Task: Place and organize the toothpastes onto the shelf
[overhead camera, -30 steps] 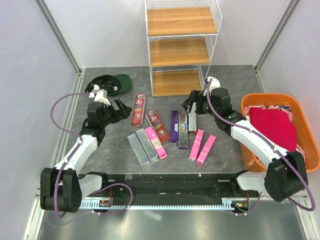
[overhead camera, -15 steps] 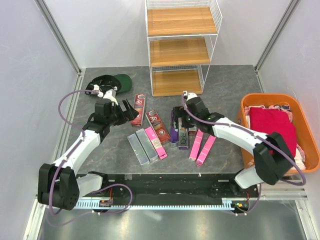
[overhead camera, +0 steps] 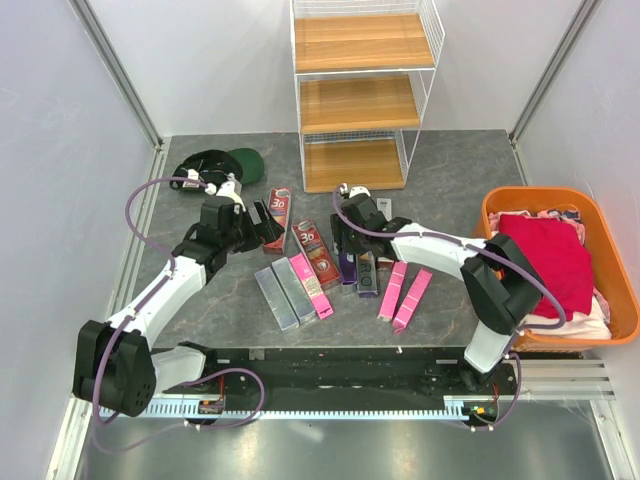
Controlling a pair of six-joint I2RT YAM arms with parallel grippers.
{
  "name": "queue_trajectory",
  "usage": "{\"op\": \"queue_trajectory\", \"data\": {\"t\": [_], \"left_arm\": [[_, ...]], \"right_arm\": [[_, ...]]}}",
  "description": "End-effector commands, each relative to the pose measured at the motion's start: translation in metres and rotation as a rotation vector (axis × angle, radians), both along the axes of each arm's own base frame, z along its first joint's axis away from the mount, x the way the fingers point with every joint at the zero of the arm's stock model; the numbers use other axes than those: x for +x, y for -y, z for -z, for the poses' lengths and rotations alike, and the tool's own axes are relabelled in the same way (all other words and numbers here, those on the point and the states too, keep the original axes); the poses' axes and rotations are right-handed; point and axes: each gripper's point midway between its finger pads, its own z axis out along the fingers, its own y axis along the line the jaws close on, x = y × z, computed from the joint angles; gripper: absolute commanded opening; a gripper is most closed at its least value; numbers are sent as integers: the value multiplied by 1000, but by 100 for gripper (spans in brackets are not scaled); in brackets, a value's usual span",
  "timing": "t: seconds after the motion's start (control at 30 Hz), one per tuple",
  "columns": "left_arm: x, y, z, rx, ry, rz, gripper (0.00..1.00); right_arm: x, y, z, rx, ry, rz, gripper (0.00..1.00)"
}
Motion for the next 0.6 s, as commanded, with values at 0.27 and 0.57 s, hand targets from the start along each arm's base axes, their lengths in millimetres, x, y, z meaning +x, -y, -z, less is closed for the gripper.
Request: {"op": "queue_trajectory", "data": {"t": [0.27,0.57], "left_arm": [[5,4,-3,-10,5,-13,100],[3,22,-15,-51,82,111,100]], "right_arm": [[24,-8,37,-206,-22,50,61],[23,-17,-13,-91,68,15,39]]}}
